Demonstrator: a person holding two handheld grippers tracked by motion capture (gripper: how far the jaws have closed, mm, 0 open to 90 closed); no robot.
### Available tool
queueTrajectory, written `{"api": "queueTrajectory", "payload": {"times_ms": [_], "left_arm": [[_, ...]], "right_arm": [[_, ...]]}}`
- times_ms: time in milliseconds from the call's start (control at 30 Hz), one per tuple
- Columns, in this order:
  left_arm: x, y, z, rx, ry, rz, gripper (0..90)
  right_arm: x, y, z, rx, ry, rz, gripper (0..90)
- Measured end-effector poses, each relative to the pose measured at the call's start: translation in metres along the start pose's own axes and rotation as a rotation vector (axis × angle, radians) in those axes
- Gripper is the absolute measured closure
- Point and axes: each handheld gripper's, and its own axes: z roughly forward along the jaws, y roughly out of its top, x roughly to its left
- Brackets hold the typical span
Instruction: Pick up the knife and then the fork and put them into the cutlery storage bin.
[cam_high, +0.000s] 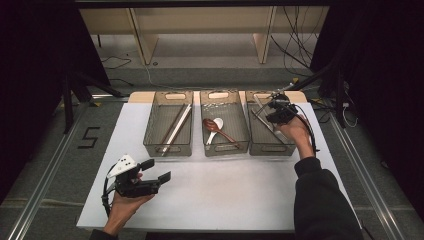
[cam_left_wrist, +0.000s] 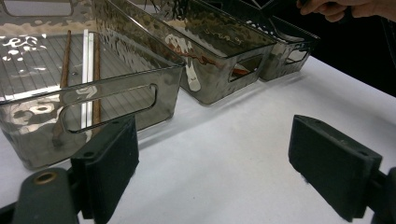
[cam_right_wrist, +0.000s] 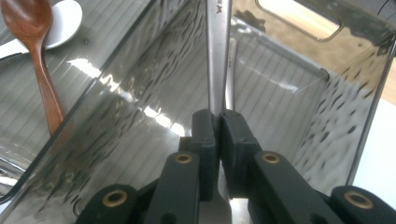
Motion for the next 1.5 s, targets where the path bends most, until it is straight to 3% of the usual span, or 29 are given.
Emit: {"api": "queueTrajectory", "payload": {"times_ms": [733,1033,1500], "left_arm": [[0.000,0.000,0.000,0.000,0.000,0.000,15.8],[0.000,0.000,0.000,0.001,0.000,0.001,15.8],[-0.001,0.000,0.000,0.004,-0.002,0.003,15.8]], "right_arm": [[0.001,-0.010,0.017,0.042,0.022,0.040,82.9],[0.003,-0.007,0.004,-0.020,0.043,0.047,72.7],[0.020,-0.017,-0.025,-0.150,0.165,0.067,45.4]]}}
